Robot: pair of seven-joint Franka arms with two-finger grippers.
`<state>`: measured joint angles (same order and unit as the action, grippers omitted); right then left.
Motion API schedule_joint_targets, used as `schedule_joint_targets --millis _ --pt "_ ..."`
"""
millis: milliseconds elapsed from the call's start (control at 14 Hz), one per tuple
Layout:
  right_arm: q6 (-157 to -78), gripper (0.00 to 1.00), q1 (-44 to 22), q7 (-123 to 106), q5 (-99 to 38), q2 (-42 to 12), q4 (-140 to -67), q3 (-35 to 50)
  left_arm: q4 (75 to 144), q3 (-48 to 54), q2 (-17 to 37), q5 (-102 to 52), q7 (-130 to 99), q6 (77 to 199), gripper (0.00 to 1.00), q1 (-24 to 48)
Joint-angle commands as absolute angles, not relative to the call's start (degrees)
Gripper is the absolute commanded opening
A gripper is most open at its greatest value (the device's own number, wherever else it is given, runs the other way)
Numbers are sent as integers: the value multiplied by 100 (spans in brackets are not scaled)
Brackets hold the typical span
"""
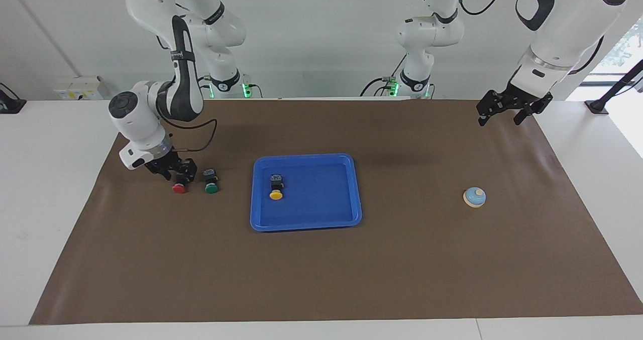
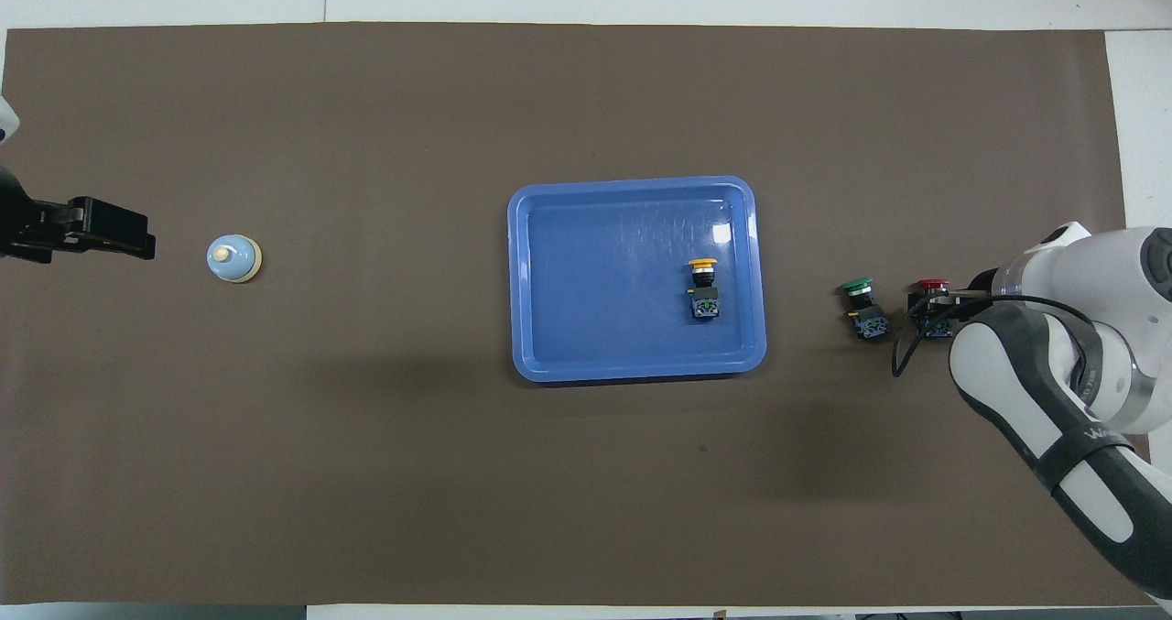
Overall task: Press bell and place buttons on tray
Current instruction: 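Grasp the red-capped button with the right gripper, then carry the red button into the tray beside the yellow one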
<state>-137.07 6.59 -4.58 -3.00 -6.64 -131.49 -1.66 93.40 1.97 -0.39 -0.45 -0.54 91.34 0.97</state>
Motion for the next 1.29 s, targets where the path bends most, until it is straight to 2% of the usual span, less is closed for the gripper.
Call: schedule_joint_targets --millis 0,143,286,357,500,643,929,1214 --pt "-13816 34 765 -431 -211 -642 -13210 -79 9325 193 -88 -35 -123 9026 100 70" --pt "-13738 2 730 -448 -211 -642 -13158 -88 9325 193 -88 -35 -123 9000 100 88" --pt "-13415 0 703 -510 -211 -554 -12974 -88 9325 193 -88 -35 -123 9017 100 105" --pt "-12951 0 686 -518 -211 -528 -12686 -62 9325 193 -88 -35 -114 9009 100 97" --pt "-11696 0 511 -475 -211 -553 -11704 0 9325 193 -88 -35 -123 9009 100 79" --pt "-10998 0 98 -230 -220 -737 -10884 0 9325 193 -88 -35 -123 9009 100 79" --pt "-11074 0 -859 526 -202 -905 -10547 -9 9325 193 -88 -35 -123 9017 100 79" --pt "-10873 0 -1817 1456 123 -1676 -9530 -9 9325 193 -88 -35 -114 9009 100 88"
